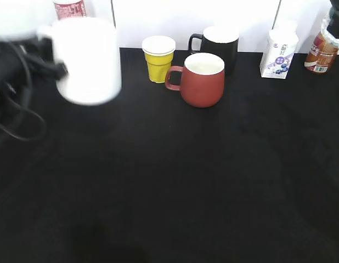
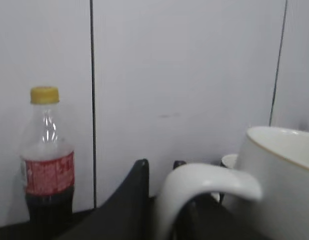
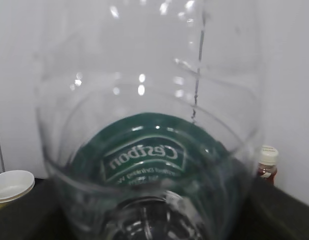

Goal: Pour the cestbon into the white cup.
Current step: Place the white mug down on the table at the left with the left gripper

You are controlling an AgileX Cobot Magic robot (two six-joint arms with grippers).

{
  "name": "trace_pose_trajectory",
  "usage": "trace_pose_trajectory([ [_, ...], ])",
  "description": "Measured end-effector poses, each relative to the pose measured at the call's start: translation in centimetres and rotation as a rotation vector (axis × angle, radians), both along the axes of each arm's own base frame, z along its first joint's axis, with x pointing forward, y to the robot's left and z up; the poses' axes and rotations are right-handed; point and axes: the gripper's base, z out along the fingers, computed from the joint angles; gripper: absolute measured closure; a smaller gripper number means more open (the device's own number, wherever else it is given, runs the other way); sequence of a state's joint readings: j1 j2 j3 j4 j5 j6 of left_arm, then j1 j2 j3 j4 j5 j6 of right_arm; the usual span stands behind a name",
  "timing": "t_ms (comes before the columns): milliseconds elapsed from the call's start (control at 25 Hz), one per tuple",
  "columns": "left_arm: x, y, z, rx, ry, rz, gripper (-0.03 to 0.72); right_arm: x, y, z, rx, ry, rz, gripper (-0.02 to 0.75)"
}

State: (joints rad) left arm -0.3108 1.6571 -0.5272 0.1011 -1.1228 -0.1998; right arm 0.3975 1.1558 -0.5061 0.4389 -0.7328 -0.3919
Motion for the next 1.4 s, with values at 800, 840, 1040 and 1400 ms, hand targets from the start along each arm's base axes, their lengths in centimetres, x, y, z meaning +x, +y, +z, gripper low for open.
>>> trace_pose_trajectory([
  [800,6.8,0.5,-7.4,0.04,0.136,0.165,0.573,0.0,0.0,-0.1,0.0,0.007,0.003,0.248],
  [840,6.9,0.5,-7.6,0.04,0.137,0.166,0.573,0.0,0.0,-0.1,0.0,0.007,0.003,0.248],
  [1040,6.9,0.5,-7.7,0.037,0.131,0.166,0.573,0.0,0.0,-0.1,0.0,0.007,0.003,0.248],
  [1400,6.1,0.6,-8.1,0.039,0.14,0.161,0.575,0.0,0.0,-0.1,-0.001,0.007,0.003,0.248],
])
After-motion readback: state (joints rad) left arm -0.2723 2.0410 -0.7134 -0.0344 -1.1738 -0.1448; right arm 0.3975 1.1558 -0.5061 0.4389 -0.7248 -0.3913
